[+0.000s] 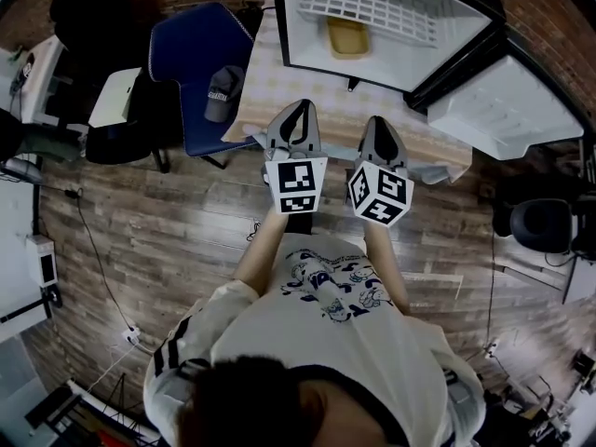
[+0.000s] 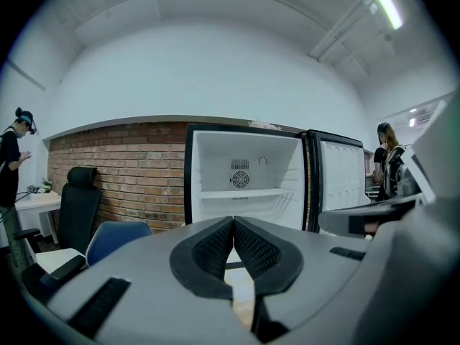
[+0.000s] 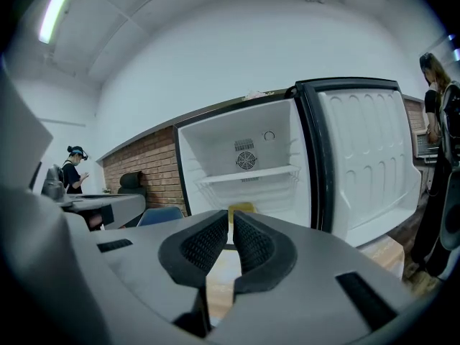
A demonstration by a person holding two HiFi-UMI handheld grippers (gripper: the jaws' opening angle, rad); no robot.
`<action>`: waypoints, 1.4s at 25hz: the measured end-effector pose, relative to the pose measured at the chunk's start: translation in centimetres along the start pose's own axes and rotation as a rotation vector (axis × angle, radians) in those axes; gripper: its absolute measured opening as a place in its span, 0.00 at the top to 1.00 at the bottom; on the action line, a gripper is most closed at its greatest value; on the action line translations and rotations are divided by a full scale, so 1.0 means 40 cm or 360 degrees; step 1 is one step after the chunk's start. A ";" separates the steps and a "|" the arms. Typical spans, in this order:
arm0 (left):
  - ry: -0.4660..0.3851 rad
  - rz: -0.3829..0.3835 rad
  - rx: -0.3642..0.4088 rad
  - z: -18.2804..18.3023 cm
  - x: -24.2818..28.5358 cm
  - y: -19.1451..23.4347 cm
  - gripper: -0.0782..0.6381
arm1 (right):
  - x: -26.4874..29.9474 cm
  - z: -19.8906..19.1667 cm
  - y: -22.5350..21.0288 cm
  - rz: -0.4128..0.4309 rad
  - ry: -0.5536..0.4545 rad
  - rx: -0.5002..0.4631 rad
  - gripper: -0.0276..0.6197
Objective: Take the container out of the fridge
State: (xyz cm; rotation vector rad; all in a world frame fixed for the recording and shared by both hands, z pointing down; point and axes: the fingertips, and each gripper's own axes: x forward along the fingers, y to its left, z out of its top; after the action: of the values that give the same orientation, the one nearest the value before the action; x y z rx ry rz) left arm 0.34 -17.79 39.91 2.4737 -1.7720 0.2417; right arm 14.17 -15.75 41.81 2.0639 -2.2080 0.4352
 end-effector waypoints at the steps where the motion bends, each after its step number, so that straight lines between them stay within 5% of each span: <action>1: 0.0005 -0.0011 0.0001 0.002 0.021 0.009 0.87 | 0.022 0.005 0.001 -0.0011 0.0003 -0.0002 0.89; 17: 0.0040 -0.0214 0.0018 0.002 0.268 0.079 0.87 | 0.260 0.032 -0.007 -0.0171 0.0032 0.0020 0.89; 35: 0.0127 -0.0174 -0.0011 -0.028 0.397 0.084 0.87 | 0.423 0.022 -0.074 -0.0148 0.0140 0.0068 0.89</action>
State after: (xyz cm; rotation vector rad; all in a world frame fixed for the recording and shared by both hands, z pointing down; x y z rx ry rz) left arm 2.08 -33.49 43.80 2.5085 -1.5993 0.3198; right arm 15.77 -32.42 45.75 2.1146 -2.0620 0.5583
